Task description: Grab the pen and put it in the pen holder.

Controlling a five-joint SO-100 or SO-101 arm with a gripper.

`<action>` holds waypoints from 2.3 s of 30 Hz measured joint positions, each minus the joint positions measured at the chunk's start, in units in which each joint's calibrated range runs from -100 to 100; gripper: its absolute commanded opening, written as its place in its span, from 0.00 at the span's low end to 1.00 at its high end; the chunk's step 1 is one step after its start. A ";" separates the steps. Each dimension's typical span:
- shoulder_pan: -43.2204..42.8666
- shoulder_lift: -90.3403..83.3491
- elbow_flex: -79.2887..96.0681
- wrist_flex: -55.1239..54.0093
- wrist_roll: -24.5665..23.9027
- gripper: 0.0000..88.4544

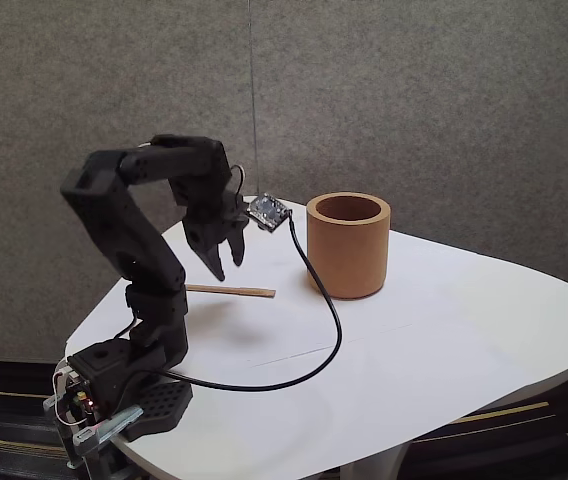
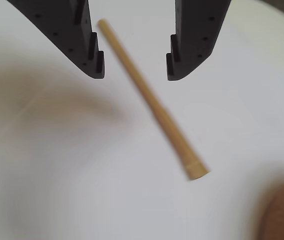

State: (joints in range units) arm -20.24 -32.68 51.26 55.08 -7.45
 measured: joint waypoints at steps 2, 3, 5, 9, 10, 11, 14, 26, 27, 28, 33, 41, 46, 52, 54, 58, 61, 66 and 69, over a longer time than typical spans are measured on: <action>-0.37 4.49 0.09 0.00 -0.39 0.19; -0.95 6.35 -0.09 -0.08 -0.44 0.19; -2.64 9.23 -0.09 -0.08 -0.44 0.19; -6.17 12.11 -0.45 -0.08 -0.39 0.20; -6.76 12.19 -1.26 -0.08 -0.05 0.20; -7.27 12.28 -2.44 -0.08 0.63 0.20; -7.34 12.36 -5.51 -0.08 2.74 0.20; -6.90 12.70 -6.77 -0.34 8.79 0.48; -6.90 12.70 -6.41 -0.34 9.08 0.49; -6.90 12.70 -6.05 -0.34 9.18 0.49; -6.90 12.70 -4.69 -0.34 9.38 0.49; -6.90 19.56 -6.86 -0.34 9.43 0.49; -8.01 31.16 -15.07 -0.34 9.33 0.49; -8.74 35.56 -20.40 -0.25 9.18 0.49; -8.74 35.56 -20.40 -0.25 9.18 0.49; -8.74 35.56 -20.40 -0.25 9.18 0.49; -8.74 35.65 -20.40 -0.17 9.18 0.49; -8.67 37.51 -21.30 3.73 9.23 0.49; -8.67 39.88 -21.48 7.97 9.18 0.49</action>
State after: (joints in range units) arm -28.90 7.20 29.78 63.05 1.73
